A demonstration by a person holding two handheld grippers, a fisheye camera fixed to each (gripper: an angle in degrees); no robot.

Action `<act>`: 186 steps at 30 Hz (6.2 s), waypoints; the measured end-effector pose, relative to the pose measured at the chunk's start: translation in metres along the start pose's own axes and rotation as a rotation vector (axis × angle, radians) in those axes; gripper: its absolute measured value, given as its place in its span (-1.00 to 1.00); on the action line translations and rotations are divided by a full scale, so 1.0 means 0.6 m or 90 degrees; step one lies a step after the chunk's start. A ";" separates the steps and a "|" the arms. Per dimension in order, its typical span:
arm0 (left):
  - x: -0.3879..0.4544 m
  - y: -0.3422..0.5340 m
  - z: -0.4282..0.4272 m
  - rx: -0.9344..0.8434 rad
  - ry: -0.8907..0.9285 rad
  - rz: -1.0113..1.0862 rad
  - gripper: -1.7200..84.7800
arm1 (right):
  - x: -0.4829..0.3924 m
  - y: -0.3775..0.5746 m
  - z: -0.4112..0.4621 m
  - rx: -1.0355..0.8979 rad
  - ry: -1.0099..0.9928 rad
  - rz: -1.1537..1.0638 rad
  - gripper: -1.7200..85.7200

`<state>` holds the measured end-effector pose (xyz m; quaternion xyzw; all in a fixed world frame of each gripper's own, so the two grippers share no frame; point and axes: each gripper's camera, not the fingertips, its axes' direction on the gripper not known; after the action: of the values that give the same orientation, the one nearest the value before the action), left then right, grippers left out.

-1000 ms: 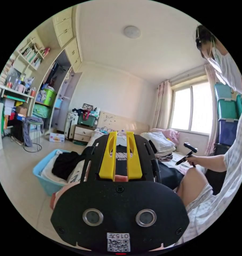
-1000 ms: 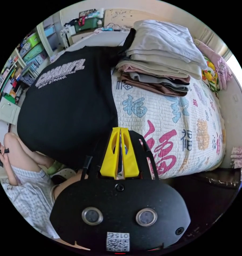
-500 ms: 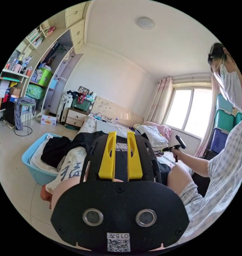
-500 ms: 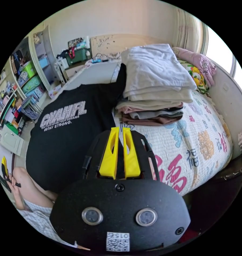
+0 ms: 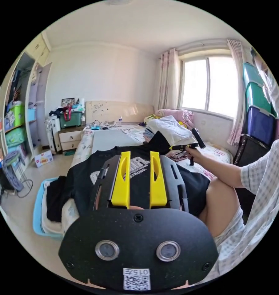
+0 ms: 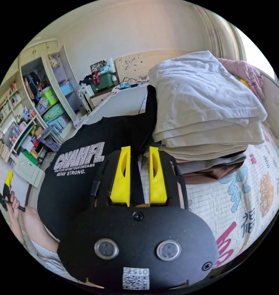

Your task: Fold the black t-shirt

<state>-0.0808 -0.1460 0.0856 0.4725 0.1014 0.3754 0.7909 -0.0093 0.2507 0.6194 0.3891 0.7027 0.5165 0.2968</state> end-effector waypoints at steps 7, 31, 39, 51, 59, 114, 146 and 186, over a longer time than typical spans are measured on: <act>0.023 -0.270 0.369 -0.131 0.160 -0.043 -0.72 | 0.011 0.070 0.035 0.007 -0.010 -0.033 -0.91; 0.063 -0.518 0.828 -0.154 0.162 -0.221 -0.78 | -0.099 0.168 0.050 0.042 -0.089 -0.003 -0.95; 0.033 -0.555 0.822 -0.169 0.188 -0.243 -0.95 | -0.205 0.191 0.076 0.051 -0.055 -0.036 -0.95; -0.211 -0.447 0.506 -0.157 0.054 -0.234 -0.96 | -0.477 0.239 0.200 -0.091 -0.270 -0.288 -0.96; -0.259 -0.338 0.446 -0.275 0.052 -0.267 -0.97 | -0.536 0.317 0.292 -0.241 -0.329 -0.363 -0.98; -0.216 -0.596 0.888 -0.325 0.066 -0.280 -0.94 | -0.195 0.778 0.455 -0.046 -0.369 0.175 -0.97; -0.078 -0.373 0.726 -0.455 0.276 0.008 -0.90 | -0.356 0.341 0.276 -0.092 -0.106 -0.094 -0.97; -0.795 0.198 0.204 -0.011 0.001 -1.096 -0.75 | -0.715 -0.380 0.264 -0.220 0.362 -0.271 -0.97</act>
<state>-0.4098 -0.5245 0.1559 0.2250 0.4220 -0.3539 0.8038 0.2892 -0.0743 0.3619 0.0207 0.7246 0.6412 0.2517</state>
